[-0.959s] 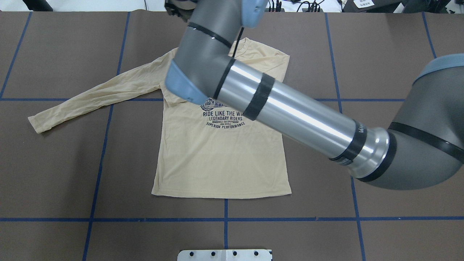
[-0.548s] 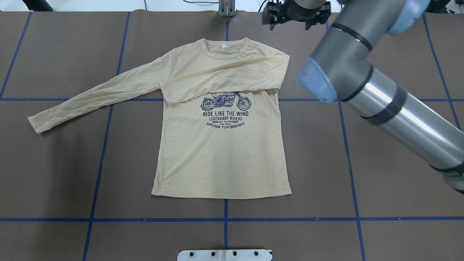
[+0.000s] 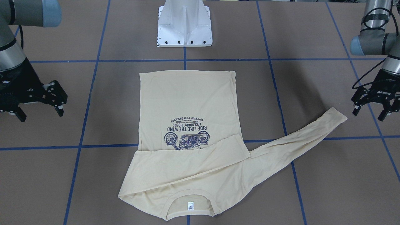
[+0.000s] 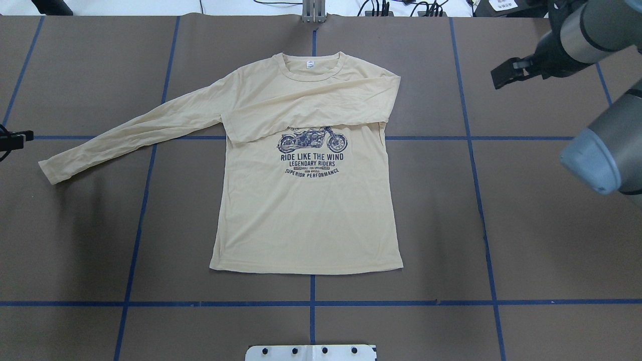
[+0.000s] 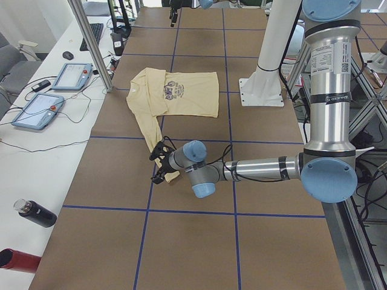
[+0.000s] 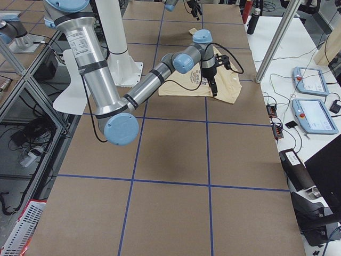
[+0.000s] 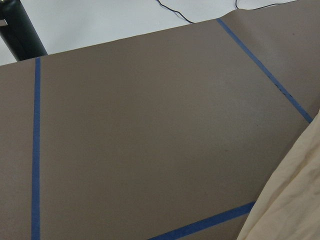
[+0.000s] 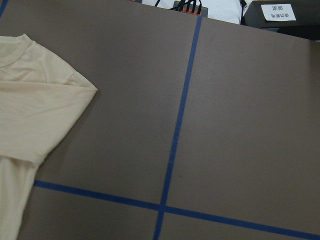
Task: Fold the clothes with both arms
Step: 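Open the right gripper and raise it away from the shirt, then lower the left gripper to the cuff of the other sleeve and grasp it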
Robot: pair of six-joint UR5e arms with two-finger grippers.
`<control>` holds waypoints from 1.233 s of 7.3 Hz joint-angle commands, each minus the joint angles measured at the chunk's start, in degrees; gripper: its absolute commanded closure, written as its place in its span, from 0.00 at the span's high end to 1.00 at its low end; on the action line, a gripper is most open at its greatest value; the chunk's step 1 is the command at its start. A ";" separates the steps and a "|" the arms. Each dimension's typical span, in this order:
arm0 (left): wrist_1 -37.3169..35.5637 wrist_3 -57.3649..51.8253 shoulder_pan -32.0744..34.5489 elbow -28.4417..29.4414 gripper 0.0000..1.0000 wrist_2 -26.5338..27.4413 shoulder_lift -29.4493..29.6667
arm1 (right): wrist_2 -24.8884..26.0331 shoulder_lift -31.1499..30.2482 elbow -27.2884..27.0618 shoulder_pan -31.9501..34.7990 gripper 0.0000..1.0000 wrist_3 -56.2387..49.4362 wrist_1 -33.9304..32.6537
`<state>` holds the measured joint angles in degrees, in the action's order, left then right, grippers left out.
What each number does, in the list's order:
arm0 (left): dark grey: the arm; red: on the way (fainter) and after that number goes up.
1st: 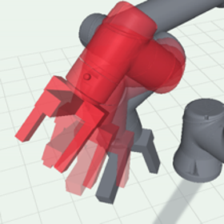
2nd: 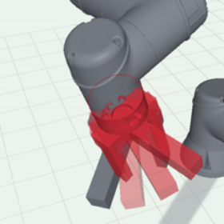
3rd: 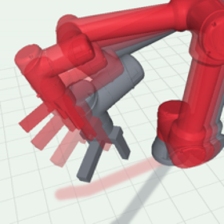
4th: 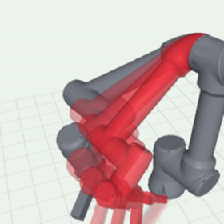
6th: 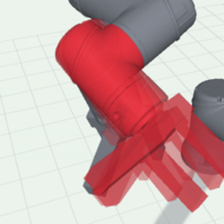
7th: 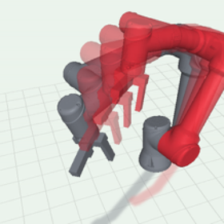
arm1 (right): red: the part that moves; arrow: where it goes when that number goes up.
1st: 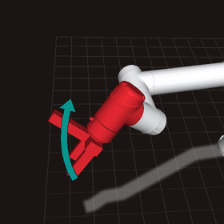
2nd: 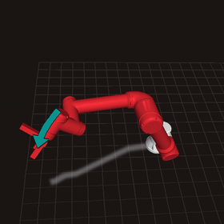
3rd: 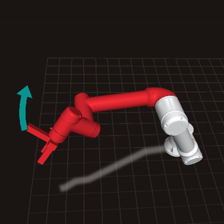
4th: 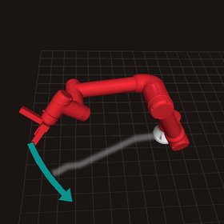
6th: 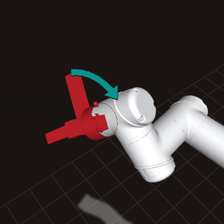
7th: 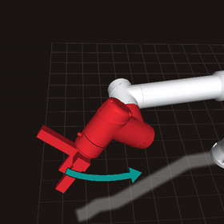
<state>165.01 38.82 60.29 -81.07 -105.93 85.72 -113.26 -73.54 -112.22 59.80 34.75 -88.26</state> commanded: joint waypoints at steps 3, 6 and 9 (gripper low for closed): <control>1.45 2.66 -5.17 2.94 0.87 3.62 0.24 | -4.68 -13.47 -0.63 4.28 0.99 -6.62 12.15; 1.45 2.66 -6.59 3.37 0.62 3.54 0.32 | -4.60 -13.39 -0.63 4.27 0.99 -6.45 12.15; 1.37 2.66 -7.38 3.90 0.60 3.45 0.33 | -4.51 -13.30 -0.55 4.19 0.99 -6.45 12.15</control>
<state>166.41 41.51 53.20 -77.38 -102.41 86.04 -117.79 -86.85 -112.78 64.00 28.30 -76.06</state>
